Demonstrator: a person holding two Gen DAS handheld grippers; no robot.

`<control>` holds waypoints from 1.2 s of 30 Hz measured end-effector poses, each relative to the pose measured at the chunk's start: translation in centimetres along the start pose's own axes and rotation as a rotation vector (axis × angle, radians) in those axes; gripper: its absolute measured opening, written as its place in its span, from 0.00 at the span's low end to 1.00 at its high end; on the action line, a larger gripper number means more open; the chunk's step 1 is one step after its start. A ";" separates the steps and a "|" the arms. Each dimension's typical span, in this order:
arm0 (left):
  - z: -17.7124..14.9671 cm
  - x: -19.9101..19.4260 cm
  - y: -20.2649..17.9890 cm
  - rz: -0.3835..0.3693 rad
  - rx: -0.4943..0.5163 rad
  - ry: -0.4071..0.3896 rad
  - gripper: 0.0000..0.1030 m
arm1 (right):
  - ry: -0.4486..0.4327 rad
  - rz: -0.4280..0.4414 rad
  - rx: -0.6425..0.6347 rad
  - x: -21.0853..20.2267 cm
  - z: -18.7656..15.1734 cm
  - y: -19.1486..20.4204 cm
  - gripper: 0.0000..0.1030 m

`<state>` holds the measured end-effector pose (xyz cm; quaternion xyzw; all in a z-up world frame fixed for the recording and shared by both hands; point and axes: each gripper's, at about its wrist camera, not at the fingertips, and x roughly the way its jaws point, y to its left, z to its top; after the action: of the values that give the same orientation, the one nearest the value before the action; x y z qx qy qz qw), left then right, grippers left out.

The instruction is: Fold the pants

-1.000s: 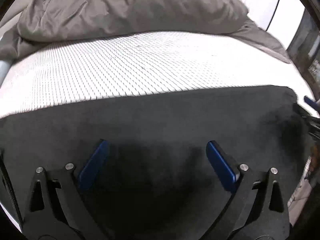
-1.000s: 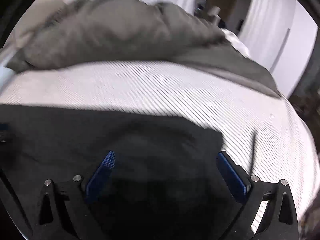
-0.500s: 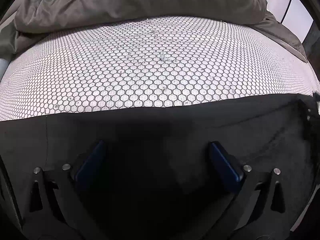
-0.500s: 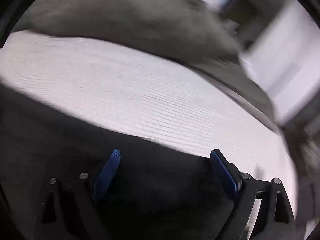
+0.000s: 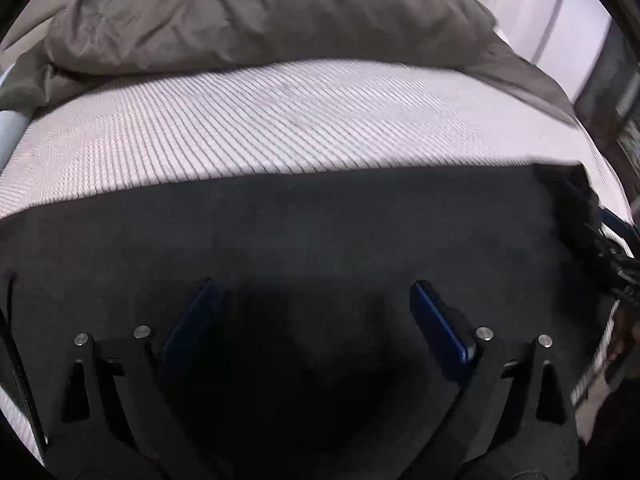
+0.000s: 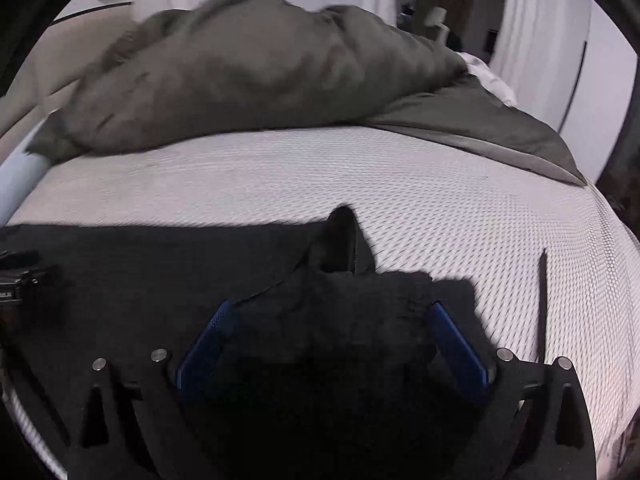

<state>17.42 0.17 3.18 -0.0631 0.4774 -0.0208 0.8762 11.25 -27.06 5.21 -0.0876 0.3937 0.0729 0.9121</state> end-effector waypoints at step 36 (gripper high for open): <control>-11.7 -4.2 1.1 0.048 0.047 -0.052 0.97 | -0.085 -0.112 0.349 -7.9 -9.4 -11.6 0.96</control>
<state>5.32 0.64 0.28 -0.0314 0.4553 -0.0093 0.8897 1.63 -40.85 5.83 0.0533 0.3563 -0.0436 0.9318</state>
